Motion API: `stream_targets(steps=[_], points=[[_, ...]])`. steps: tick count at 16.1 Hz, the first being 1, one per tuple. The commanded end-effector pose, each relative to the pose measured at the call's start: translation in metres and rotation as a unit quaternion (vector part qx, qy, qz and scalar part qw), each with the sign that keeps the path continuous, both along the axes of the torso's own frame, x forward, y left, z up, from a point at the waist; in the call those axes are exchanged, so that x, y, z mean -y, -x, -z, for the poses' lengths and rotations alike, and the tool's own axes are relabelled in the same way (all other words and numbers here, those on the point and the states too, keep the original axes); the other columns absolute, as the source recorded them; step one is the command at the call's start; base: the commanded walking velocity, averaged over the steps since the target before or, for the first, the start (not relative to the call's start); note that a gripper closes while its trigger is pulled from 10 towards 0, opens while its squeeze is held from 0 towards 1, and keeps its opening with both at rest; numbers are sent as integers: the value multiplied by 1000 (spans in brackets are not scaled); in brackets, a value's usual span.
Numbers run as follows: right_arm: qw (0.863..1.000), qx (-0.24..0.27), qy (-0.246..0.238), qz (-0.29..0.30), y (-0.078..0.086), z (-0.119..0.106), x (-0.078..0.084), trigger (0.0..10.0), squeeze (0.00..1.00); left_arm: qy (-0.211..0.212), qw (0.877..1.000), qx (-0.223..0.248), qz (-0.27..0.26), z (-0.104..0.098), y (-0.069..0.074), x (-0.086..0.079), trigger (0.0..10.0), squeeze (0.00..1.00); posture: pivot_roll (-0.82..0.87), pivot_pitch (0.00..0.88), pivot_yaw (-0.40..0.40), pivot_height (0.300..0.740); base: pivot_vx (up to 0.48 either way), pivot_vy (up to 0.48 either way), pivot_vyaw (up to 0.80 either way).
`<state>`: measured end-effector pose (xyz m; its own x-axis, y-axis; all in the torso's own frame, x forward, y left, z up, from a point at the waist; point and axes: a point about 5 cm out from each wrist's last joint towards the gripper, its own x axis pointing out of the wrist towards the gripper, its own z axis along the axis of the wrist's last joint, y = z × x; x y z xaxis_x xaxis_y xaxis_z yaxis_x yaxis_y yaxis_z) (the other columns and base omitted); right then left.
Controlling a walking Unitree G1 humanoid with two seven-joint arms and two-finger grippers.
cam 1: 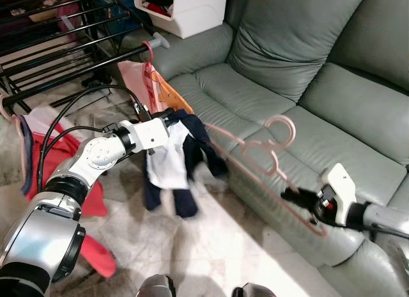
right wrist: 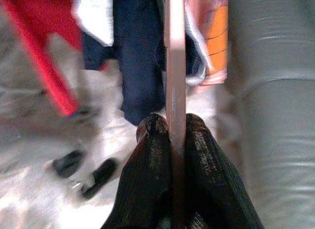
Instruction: Hang hanger
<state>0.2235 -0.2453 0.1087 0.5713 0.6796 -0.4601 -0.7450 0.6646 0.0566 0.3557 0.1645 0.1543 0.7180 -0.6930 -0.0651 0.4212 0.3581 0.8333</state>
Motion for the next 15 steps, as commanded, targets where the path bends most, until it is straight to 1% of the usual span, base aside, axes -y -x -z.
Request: stream_targets(steps=[1, 3, 4, 5, 6, 9, 12, 14, 15], points=[[999, -3, -12, -29, 3, -7, -5, 10000, 0, 6, 1000, 27, 3, -11, -2, 0, 10000, 0, -118, 32, 64, 740, 0, 0, 0], [999, -17, -10, -40, 9, -8, 0, 10000, 0, 10, 1000, 27, 2, -12, -3, -1, 10000, 0, -125, 33, 67, 740, 0, 0, 0], [999, -23, -7, -39, 11, -9, 5, 10000, 0, 11, 999, 36, 3, -14, -2, -1, 10000, 0, -125, 33, 67, 740, 0, 0, 0], [999, -28, -8, -43, 13, -9, 6, 10000, 0, 16, 999, 39, 6, -15, -2, 0, 10000, 0, -125, 33, 67, 740, 0, 0, 0], [998, -35, -12, -53, 16, -12, 6, 10000, 0, 21, 999, 36, 7, -16, -2, 0, 10000, 0, -122, 35, 69, 740, 0, 0, 0], [997, -40, -14, -62, 17, -13, 5, 10000, 0, 22, 999, 38, 11, -18, -2, -1, 10000, 0, -122, 35, 69, 740, 0, 0, 0], [997, -40, -8, -60, 16, -10, 4, 10000, 0, 24, 999, 40, 12, -20, -3, -1, 10000, 0, -118, 36, 72, 740, 0, 0, 0], [999, 1, 0, -38, 6, -18, 8, 10000, 0, 25, 999, 39, 10, -21, -3, -2, 10000, 0, -114, 37, 75, 740, 0, 0, 0], [1000, 24, -7, -15, -2, -25, 12, 10000, 0, 20, 999, 36, 2, -18, -3, -5, 10000, 0, -114, 37, 75, 740, 0, 0, 0]])
